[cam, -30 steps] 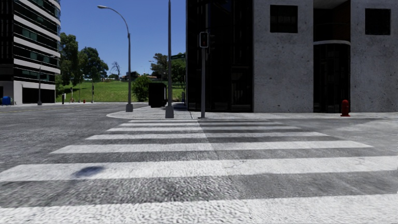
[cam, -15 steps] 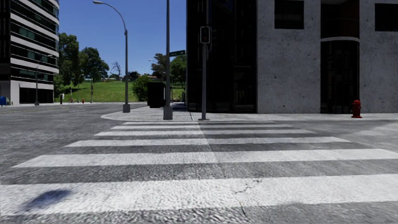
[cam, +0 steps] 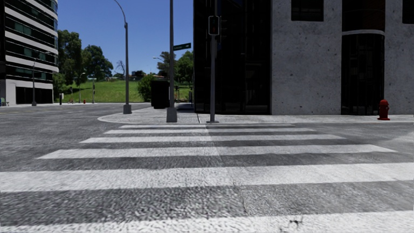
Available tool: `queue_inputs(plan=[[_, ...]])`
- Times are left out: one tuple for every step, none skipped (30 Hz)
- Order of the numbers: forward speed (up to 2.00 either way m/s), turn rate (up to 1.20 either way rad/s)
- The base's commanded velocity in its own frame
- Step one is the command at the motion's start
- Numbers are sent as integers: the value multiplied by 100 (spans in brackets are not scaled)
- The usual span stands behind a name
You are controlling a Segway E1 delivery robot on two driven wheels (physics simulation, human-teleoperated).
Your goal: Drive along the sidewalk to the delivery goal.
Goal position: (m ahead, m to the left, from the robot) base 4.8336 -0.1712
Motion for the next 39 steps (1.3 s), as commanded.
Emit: queue_inputs(plan=[[122,0],[122,0],[122,0],[122,0],[122,0],[122,0],[122,0],[122,0],[124,0],[125,0],[125,0],[125,0],[125,0],[126,0],[126,0],[126,0],[126,0],[126,0],[126,0],[126,0],[126,7],[126,7],[126,16],[126,17],[126,16],[126,16],[125,7],[125,0],[125,0],[125,0],[125,0],[124,0],[124,0],[124,0],[124,0],[124,0],[124,0],[124,0],[124,0]])
